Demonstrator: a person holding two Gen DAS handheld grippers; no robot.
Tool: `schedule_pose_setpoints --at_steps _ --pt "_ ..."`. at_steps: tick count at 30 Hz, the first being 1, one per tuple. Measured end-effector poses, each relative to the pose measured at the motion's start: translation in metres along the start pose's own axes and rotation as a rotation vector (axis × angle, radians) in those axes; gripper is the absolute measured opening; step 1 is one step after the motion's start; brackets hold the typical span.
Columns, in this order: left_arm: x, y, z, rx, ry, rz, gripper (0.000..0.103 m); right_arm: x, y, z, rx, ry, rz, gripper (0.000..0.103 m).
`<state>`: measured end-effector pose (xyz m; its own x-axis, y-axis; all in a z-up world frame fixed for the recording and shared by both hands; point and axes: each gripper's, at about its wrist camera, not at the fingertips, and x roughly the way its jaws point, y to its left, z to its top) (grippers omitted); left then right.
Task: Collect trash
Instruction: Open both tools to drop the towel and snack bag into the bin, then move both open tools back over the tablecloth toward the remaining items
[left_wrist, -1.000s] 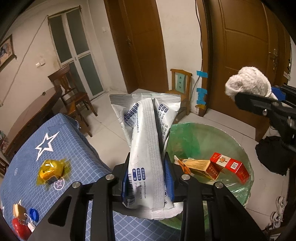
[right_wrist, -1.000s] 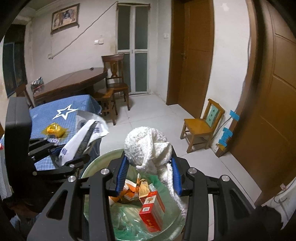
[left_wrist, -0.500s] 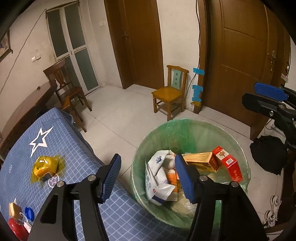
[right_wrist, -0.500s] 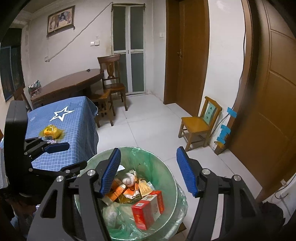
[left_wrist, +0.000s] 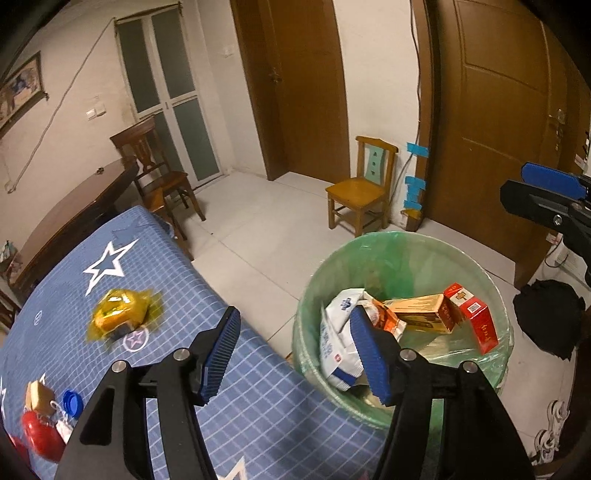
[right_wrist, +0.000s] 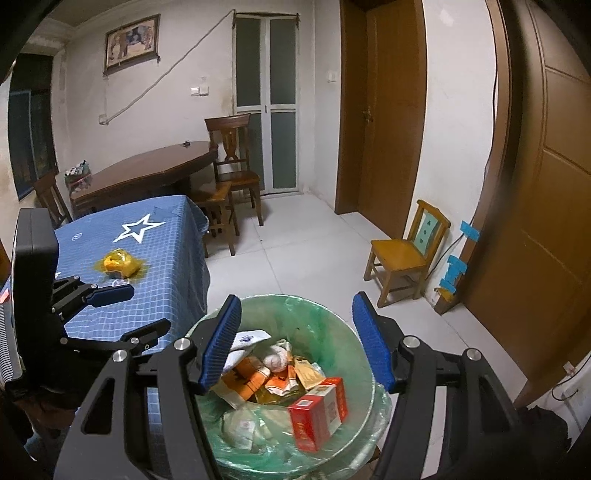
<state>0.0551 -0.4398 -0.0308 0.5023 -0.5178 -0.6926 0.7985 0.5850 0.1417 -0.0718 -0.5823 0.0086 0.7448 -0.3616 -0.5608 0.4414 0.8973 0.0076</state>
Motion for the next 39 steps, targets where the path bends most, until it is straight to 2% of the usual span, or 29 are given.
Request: schedule_pose_setpoints --at_steps 12,19,25,28,30,35,37,39 --pt "-0.039 0.045 -0.020 -0.088 -0.039 0.098 0.064 -0.009 0.048 0.004 -0.042 -0.054 0.044 0.060" --pt "-0.062 0.098 -0.043 -0.191 -0.021 0.144 0.064 -0.006 0.092 -0.002 -0.063 -0.055 0.129 0.060" --pt "-0.096 0.169 -0.068 -0.308 -0.019 0.195 0.065 0.014 0.149 -0.004 -0.128 0.001 0.242 0.057" --pt "-0.119 0.219 -0.080 -0.383 -0.024 0.209 0.065 0.017 0.175 -0.001 -0.152 0.006 0.295 0.057" --pt "-0.133 0.257 -0.089 -0.422 -0.025 0.256 0.066 0.019 0.192 0.000 -0.163 0.012 0.333 0.057" --pt "-0.150 0.344 -0.109 -0.381 0.031 0.379 0.066 0.025 0.218 -0.004 -0.178 0.051 0.386 0.057" --pt "-0.147 0.376 -0.121 -0.357 0.077 0.384 0.064 0.029 0.222 -0.008 -0.176 0.073 0.400 0.057" --pt "-0.145 0.400 -0.133 -0.341 0.112 0.348 0.058 0.035 0.224 -0.013 -0.175 0.104 0.410 0.057"
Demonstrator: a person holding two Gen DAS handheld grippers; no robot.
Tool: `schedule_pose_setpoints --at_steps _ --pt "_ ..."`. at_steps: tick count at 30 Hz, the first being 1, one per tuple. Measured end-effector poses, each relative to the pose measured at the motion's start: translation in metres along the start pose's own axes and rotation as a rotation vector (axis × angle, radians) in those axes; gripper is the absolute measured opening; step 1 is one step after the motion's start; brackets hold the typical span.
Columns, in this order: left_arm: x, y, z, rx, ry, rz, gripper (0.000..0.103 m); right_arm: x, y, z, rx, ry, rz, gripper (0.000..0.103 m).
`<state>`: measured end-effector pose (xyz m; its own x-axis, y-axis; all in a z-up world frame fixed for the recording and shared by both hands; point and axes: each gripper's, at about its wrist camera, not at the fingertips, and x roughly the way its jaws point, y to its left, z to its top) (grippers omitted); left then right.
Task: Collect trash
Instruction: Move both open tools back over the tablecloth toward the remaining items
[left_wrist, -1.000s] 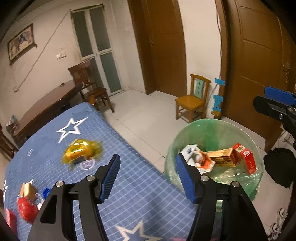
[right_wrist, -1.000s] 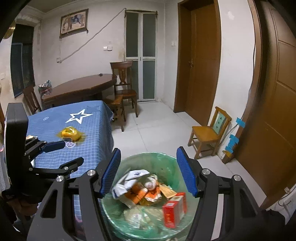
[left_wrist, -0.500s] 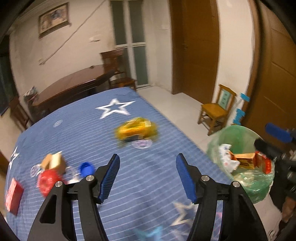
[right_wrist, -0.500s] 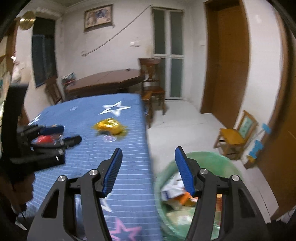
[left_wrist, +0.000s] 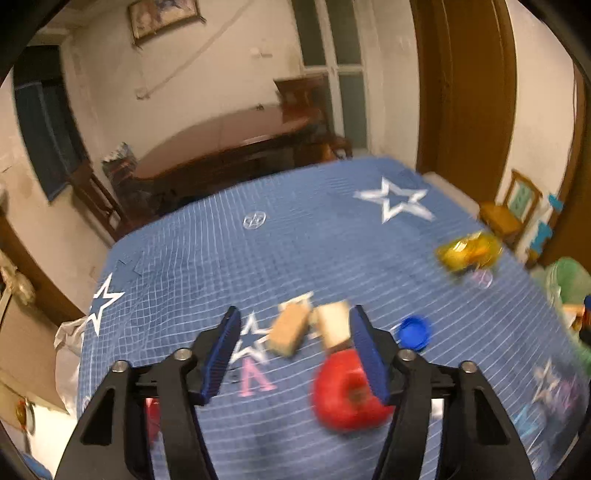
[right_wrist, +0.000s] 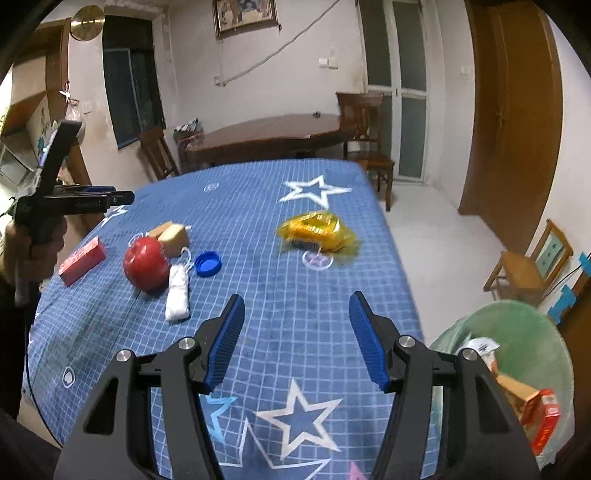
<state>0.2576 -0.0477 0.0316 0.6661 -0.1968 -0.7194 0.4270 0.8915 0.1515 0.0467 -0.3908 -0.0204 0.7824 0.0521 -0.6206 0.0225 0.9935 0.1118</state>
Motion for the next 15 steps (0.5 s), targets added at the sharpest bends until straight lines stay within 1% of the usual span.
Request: schedule_pose_setpoints --at_steps 2,4,7,11,14,15 --pt "0.015 0.023 -0.006 0.029 0.038 -0.051 0.051 0.006 0.001 -0.005 0.002 0.025 0.003 0.057" --pt "0.026 0.031 -0.010 0.041 0.059 -0.086 0.048 0.015 0.001 -0.007 0.002 0.053 0.004 0.057" --pt "0.049 0.029 -0.014 0.047 0.086 -0.173 0.047 0.026 0.003 -0.008 0.012 0.079 0.020 0.057" --pt "0.068 0.022 -0.016 0.081 0.119 -0.237 0.047 0.034 0.011 -0.006 0.006 0.091 0.040 0.057" --pt "0.083 0.025 -0.015 0.074 0.164 -0.305 0.047 0.037 0.012 -0.006 0.003 0.102 0.048 0.057" --pt "0.087 0.022 -0.015 0.070 0.174 -0.308 0.047 0.039 0.011 -0.006 0.006 0.109 0.048 0.057"
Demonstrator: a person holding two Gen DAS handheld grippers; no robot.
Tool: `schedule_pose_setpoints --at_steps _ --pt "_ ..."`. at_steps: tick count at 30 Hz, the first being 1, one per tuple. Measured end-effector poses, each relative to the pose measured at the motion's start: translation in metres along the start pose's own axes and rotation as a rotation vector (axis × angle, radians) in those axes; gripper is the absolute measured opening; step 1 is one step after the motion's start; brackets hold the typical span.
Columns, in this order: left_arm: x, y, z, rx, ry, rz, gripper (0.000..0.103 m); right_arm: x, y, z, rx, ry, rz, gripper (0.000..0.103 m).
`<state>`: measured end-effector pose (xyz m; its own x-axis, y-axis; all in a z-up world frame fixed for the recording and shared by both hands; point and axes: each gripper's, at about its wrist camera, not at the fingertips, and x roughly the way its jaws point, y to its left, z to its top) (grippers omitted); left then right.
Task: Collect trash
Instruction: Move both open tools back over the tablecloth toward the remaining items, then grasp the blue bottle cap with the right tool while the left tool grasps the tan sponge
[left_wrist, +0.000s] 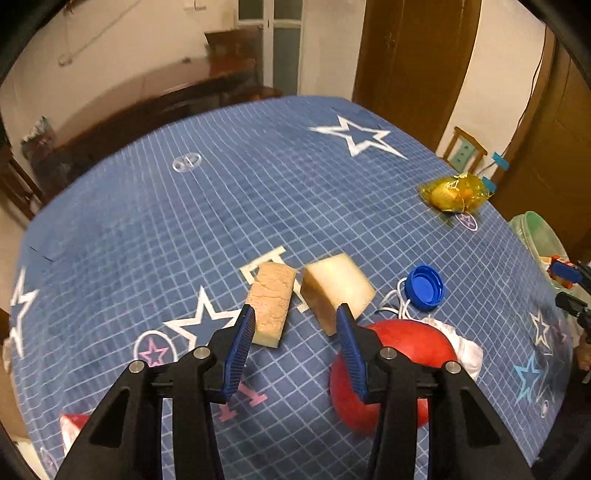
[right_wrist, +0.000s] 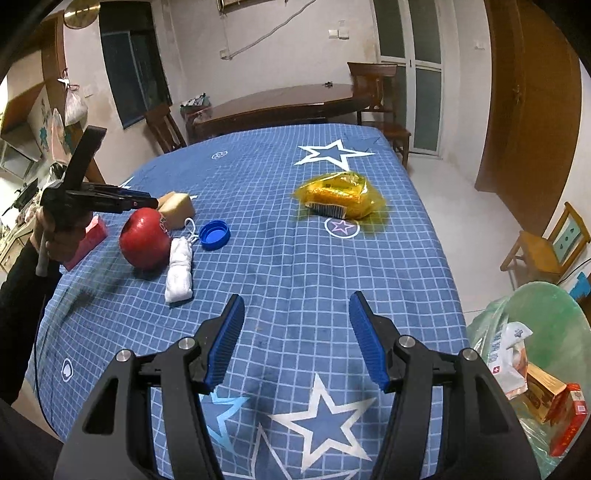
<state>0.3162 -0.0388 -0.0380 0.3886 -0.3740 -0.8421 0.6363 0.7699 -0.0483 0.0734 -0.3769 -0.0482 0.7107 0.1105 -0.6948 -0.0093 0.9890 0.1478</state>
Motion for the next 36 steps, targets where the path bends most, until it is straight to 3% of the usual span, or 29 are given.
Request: schedule_pose_setpoints --at_steps 7,13,15,17,19,20,25,28,30,31,32,34,36 --pt "0.009 0.022 -0.001 -0.071 0.002 -0.049 0.047 0.012 -0.006 0.002 0.019 0.025 0.007 0.057" --pt "0.008 0.020 -0.004 -0.070 -0.016 -0.050 0.047 0.023 0.007 0.005 -0.009 0.037 0.039 0.057" --pt "0.008 0.016 -0.005 -0.065 -0.030 -0.039 0.036 0.027 0.014 0.007 -0.024 0.040 0.056 0.057" --pt "0.008 0.016 -0.007 -0.070 -0.044 -0.014 0.020 0.032 0.021 0.011 -0.039 0.041 0.071 0.057" --pt "0.004 0.022 -0.011 -0.098 -0.065 -0.013 0.016 0.037 0.028 0.016 -0.057 0.039 0.085 0.057" --pt "0.002 0.025 -0.012 -0.108 -0.076 -0.004 0.005 0.041 0.032 0.021 -0.067 0.037 0.097 0.057" --pt "-0.032 0.022 -0.021 -0.122 -0.168 0.041 0.002 0.060 0.047 0.042 -0.114 0.031 0.129 0.057" --pt "-0.048 0.007 -0.024 -0.051 -0.203 0.120 0.002 0.077 0.056 0.056 -0.135 0.034 0.153 0.057" --pt "-0.047 0.001 -0.025 0.001 -0.182 0.096 0.006 0.086 0.059 0.062 -0.138 0.038 0.160 0.057" --pt "-0.044 -0.001 -0.024 0.021 -0.165 0.094 0.018 0.090 0.060 0.065 -0.134 0.043 0.163 0.058" --pt "-0.038 -0.002 -0.023 0.042 -0.140 0.096 0.040 0.092 0.059 0.065 -0.127 0.046 0.170 0.060" --pt "-0.029 -0.002 -0.022 0.058 -0.117 0.078 0.055 0.095 0.057 0.065 -0.110 0.050 0.181 0.065" --pt "-0.020 0.002 -0.020 0.048 -0.095 0.038 0.056 0.097 0.053 0.063 -0.094 0.057 0.186 0.067"
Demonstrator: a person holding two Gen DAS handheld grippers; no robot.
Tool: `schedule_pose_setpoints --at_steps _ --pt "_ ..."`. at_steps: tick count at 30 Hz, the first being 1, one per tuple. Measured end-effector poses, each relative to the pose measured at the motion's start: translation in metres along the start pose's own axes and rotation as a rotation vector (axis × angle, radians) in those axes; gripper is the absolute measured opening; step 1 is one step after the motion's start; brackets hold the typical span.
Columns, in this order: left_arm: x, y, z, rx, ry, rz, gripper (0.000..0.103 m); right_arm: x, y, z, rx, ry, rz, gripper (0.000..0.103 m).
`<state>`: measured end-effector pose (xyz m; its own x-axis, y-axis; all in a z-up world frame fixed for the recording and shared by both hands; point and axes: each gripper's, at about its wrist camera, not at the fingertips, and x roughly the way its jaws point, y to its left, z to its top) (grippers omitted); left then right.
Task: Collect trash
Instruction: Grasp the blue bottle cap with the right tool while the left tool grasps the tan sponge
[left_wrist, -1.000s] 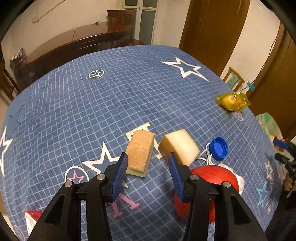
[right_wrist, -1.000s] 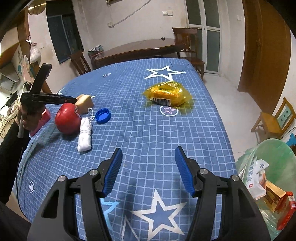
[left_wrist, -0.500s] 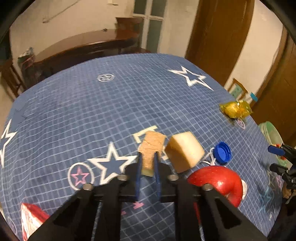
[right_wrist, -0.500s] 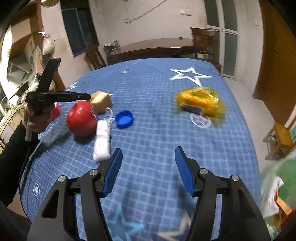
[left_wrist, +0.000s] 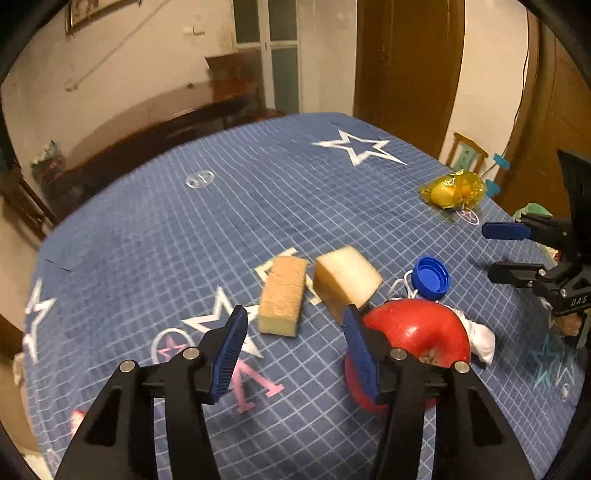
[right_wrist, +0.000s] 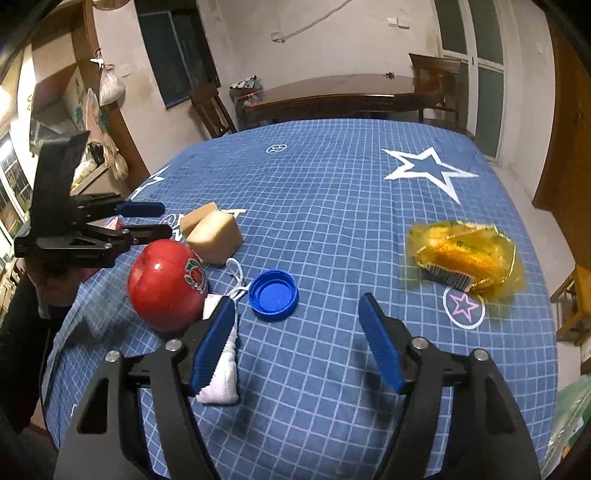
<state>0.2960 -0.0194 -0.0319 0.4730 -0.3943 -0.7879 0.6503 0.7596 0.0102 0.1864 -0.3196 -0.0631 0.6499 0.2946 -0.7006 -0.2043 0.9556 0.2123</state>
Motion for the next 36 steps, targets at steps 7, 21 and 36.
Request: schedule_pose_setpoints --at_steps 7,21,36 --pt "0.031 0.018 0.009 -0.057 0.076 -0.076 0.054 0.016 -0.003 0.008 -0.047 0.053 0.033 0.067" --pt "0.043 0.020 0.009 -0.056 0.042 -0.051 0.026 0.065 0.018 0.023 -0.217 0.152 0.072 0.057" --pt "-0.005 0.019 0.019 -0.076 -0.077 0.104 0.025 0.022 0.013 0.018 -0.166 0.000 -0.005 0.038"
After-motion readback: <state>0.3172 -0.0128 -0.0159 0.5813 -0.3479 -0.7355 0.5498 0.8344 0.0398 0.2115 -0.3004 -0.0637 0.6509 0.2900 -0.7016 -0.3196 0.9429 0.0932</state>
